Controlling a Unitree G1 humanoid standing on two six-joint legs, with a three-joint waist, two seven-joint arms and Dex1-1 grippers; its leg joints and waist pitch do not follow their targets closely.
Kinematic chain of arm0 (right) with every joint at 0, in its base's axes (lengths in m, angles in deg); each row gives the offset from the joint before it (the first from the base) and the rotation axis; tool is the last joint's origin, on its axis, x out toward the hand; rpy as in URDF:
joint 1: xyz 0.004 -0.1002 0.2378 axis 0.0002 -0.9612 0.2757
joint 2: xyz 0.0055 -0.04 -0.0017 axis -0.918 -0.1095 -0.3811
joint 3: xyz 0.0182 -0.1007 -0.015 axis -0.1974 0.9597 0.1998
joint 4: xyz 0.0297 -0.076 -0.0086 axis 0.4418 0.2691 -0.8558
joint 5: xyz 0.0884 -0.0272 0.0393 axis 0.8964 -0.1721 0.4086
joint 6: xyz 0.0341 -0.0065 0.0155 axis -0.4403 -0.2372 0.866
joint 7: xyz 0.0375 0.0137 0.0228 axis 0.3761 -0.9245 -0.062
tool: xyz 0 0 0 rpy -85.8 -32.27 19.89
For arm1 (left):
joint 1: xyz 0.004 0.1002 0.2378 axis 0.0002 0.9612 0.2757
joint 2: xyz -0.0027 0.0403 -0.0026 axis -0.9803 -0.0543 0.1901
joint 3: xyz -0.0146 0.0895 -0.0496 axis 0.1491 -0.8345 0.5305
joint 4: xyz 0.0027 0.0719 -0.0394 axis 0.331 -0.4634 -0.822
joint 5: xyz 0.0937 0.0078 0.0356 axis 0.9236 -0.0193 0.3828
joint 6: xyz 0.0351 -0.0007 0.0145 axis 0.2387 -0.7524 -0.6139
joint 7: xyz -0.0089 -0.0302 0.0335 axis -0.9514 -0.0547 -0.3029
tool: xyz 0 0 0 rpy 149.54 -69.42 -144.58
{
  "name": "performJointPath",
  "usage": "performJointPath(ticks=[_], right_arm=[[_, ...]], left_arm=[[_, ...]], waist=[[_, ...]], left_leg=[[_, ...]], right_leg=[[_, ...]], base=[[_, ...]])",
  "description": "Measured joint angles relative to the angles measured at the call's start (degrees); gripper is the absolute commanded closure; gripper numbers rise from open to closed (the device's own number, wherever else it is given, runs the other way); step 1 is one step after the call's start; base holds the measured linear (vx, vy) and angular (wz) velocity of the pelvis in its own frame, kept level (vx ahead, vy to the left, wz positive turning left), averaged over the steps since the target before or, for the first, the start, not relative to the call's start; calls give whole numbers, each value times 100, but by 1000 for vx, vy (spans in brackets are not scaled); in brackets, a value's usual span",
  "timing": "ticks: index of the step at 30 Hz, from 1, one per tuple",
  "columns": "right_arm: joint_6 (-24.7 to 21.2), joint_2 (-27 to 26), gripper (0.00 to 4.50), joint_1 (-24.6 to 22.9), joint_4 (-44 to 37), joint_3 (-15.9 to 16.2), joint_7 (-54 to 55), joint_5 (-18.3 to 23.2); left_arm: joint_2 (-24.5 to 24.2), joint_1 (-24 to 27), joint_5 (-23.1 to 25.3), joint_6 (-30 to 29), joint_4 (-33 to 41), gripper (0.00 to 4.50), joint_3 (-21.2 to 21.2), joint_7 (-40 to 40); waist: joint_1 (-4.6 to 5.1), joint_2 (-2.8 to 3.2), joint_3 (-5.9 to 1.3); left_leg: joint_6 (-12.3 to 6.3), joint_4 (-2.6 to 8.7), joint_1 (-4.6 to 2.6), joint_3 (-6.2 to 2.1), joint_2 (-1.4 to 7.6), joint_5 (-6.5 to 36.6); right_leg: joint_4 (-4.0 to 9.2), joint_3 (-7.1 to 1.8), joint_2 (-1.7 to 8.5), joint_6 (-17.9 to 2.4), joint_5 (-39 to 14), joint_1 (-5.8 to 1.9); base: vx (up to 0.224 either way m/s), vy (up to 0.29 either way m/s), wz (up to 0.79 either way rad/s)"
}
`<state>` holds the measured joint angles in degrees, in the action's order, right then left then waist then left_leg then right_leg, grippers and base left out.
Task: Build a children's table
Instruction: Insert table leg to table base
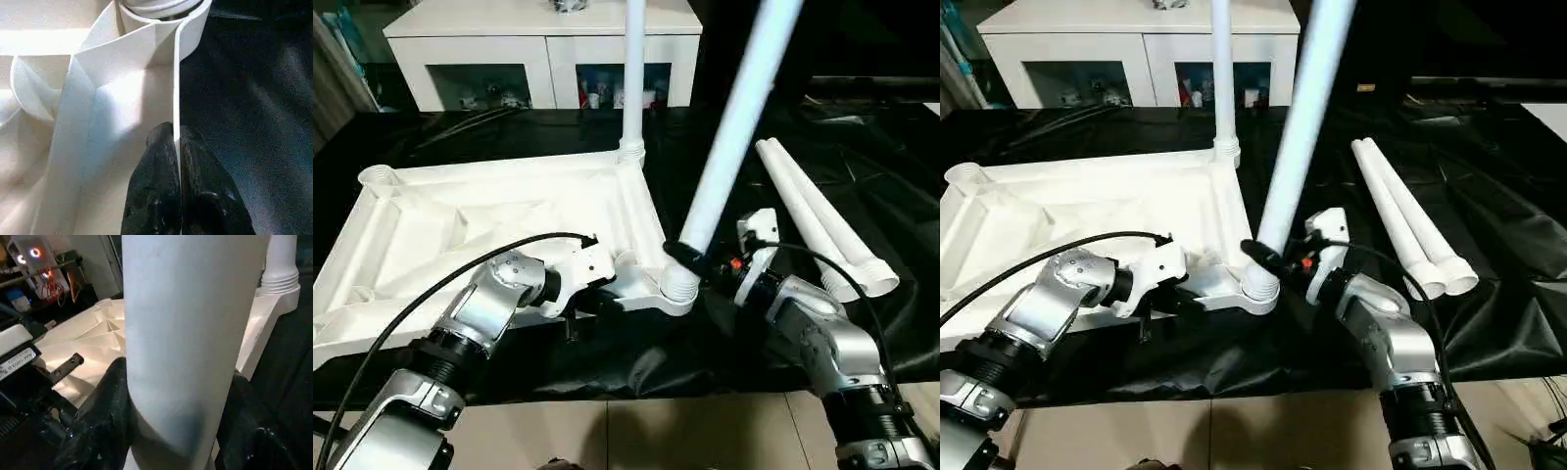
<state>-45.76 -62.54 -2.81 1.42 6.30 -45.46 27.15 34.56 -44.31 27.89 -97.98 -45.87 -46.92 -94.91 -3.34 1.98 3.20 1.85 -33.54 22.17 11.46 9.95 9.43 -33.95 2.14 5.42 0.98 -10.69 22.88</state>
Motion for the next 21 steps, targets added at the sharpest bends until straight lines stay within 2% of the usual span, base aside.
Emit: performJointPath(ticks=[11,17,21], right_arm=[[171,-106,265,-312,-146,-180,22,137],[701,-382,265,-678,-317,-212,280,135],[837,-391,265,-737,-345,-152,322,92]], left_arm=[[21,0,-29,84,-14,450,-34,-5],[4,-5,-35,106,-56,450,-33,-8],[-17,-40,-35,120,-115,450,-34,-11]], waist=[[-23,29,-7],[-20,126,1],[-18,147,4]], left_leg=[[0,6,0,0,0,0],[1,27,-7,-2,-3,1],[1,67,-14,-2,-7,1]], right_leg=[[-1,2,0,-5,3,-3],[8,3,0,-5,3,-2],[31,9,-1,-4,2,1]], base=[[0,0,0],[0,0,0],[0,0,0]])
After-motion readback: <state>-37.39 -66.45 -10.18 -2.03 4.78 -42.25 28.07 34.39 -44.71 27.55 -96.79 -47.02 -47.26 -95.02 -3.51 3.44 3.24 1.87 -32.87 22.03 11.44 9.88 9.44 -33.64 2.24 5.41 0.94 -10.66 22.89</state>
